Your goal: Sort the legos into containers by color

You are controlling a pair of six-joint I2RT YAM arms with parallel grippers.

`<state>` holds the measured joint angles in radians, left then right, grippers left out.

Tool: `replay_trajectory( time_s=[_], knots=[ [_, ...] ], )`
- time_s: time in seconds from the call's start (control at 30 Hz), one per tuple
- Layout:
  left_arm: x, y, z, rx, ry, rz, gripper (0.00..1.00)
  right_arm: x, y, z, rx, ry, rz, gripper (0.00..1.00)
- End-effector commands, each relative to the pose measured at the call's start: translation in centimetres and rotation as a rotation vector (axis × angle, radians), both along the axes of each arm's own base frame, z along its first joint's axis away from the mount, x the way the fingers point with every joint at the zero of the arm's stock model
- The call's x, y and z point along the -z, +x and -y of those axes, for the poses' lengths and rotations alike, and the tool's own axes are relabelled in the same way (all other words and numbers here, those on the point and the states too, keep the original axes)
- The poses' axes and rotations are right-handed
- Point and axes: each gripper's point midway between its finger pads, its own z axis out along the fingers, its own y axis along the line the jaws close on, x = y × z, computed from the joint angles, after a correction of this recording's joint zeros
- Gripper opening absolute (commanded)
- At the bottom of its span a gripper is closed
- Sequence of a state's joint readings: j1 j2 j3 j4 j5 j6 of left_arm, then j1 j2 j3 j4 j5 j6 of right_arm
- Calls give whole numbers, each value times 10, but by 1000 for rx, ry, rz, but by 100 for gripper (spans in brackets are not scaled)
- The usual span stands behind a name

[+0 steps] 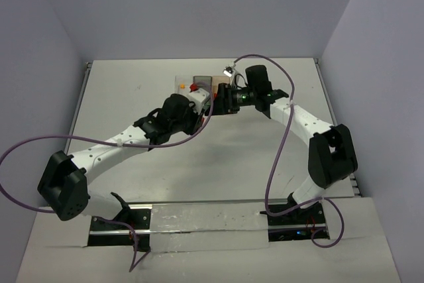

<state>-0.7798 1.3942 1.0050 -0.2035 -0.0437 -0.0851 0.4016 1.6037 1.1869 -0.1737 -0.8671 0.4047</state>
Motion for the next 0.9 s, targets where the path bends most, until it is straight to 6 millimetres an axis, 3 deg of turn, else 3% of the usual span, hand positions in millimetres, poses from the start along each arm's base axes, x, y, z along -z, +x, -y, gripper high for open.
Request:
replay_trajectory(
  time_s=[0.0, 0.33, 0.5, 0.87],
  knots=[
    [-26, 2, 11, 30, -64, 75, 5, -3, -2, -6, -47, 75, -43, 72],
    [-34, 1, 17, 34, -84, 72, 4, 19, 0, -9, -67, 81, -125, 68],
    [-37, 2, 19, 33, -90, 76, 4, 20, -5, -13, -101, 117, -159, 56],
    [-44, 2, 19, 24, -107, 82, 4, 32, -5, -15, -101, 123, -224, 56]
  ],
)
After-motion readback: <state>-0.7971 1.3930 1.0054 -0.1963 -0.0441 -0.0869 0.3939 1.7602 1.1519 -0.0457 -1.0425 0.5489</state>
